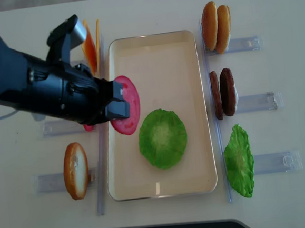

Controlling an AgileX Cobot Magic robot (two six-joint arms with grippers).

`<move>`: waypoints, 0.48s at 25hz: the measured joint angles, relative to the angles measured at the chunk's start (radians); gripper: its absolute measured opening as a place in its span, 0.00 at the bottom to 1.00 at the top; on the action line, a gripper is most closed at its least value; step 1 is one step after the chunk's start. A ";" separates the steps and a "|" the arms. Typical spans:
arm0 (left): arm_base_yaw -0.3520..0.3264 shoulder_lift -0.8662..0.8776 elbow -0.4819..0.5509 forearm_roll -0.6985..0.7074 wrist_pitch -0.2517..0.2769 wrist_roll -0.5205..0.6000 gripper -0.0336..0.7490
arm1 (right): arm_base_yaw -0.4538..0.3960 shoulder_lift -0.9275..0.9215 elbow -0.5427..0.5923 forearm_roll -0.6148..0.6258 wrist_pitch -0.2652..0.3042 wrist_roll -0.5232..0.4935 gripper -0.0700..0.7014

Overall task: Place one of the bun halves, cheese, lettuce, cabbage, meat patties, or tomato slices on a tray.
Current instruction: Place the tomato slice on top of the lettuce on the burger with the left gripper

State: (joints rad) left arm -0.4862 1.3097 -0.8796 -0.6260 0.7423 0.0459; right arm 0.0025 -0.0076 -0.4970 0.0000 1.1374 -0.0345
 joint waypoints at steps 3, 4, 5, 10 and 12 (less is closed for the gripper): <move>0.000 0.085 0.000 -0.181 -0.031 0.170 0.10 | 0.000 0.000 0.000 0.000 0.000 0.000 0.63; 0.000 0.108 0.000 -0.239 -0.034 0.228 0.10 | 0.000 0.000 0.000 0.000 0.000 0.000 0.63; 0.000 0.134 0.000 -0.280 -0.036 0.279 0.10 | 0.000 0.000 0.000 0.000 0.000 0.000 0.63; 0.000 0.226 0.000 -0.395 -0.044 0.418 0.10 | 0.000 0.000 0.000 0.000 0.000 0.000 0.63; 0.000 0.246 0.000 -0.402 -0.028 0.445 0.10 | 0.000 0.000 0.000 0.000 0.000 0.000 0.63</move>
State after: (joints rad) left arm -0.4862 1.5558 -0.8796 -1.0276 0.7141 0.4911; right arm 0.0025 -0.0076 -0.4970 0.0000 1.1374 -0.0345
